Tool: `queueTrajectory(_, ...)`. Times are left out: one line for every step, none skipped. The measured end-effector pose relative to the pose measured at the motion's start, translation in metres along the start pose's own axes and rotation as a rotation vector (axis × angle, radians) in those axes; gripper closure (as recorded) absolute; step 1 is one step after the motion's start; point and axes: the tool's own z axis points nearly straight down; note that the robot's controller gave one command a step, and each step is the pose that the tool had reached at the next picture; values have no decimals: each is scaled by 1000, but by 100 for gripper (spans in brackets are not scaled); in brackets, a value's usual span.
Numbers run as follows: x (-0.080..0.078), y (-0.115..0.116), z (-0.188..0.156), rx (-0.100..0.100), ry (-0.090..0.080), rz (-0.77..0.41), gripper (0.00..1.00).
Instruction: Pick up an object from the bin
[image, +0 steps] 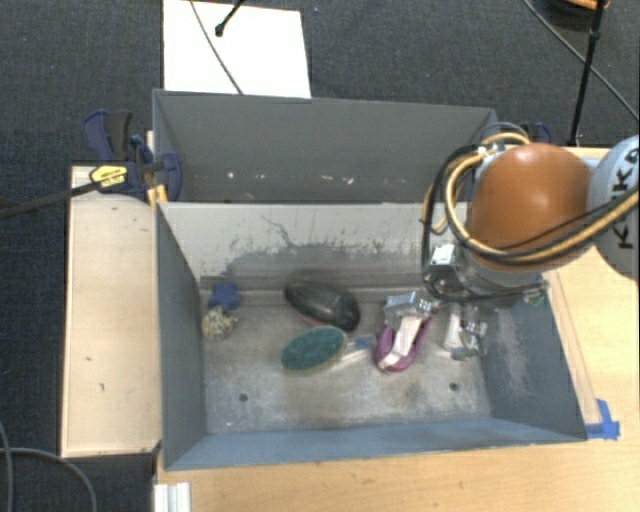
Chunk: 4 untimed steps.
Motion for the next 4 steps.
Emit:
queueTrajectory(-19, -36, 66, 1, -1, -111, 0)
queueTrajectory(-29, -33, 89, 4, -2, -311, 0)
queueTrajectory(-29, -33, 89, 3, -1, -306, 100)
queueTrajectory(-29, -33, 89, 2, -1, -303, 100)
